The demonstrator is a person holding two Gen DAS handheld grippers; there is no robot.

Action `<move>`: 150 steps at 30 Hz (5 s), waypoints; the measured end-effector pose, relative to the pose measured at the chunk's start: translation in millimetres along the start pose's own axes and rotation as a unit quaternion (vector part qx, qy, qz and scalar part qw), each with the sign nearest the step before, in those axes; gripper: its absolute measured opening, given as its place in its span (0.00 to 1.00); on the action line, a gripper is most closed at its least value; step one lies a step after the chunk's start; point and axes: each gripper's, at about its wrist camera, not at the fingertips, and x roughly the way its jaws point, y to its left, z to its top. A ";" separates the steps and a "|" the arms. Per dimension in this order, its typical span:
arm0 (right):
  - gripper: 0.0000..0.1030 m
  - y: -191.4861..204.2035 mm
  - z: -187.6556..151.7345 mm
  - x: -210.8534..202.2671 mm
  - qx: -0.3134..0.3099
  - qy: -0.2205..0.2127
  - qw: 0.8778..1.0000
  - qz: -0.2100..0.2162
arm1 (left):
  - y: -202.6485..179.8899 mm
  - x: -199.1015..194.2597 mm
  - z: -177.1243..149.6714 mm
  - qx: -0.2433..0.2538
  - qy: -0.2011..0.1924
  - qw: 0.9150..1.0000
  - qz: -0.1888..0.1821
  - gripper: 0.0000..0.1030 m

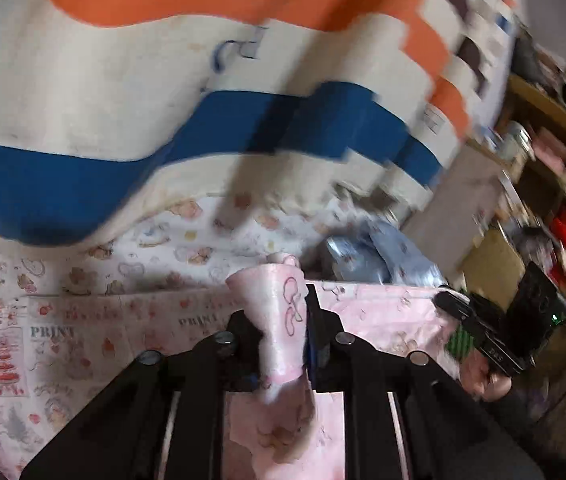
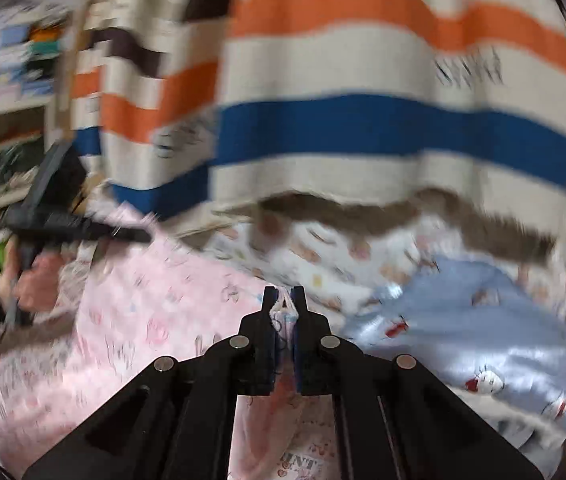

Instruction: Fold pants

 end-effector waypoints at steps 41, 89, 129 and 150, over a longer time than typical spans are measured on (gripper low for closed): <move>0.03 92.6 -122.4 -76.0 -0.004 0.194 0.966 0.171 | -42.5 -72.3 -172.6 0.117 0.141 0.970 0.163 0.10; 0.02 93.9 -130.4 -61.0 0.090 0.220 0.970 -0.052 | -54.1 -47.7 -175.7 0.142 0.122 0.944 0.271 0.04; 0.02 51.3 -97.2 -51.5 0.154 0.177 0.971 -0.055 | -80.6 -57.8 -132.9 0.151 0.042 0.942 0.296 0.04; 0.03 124.3 -106.8 -89.3 0.078 0.235 0.967 -0.059 | -55.0 -75.3 -191.3 0.123 0.147 0.944 0.270 0.15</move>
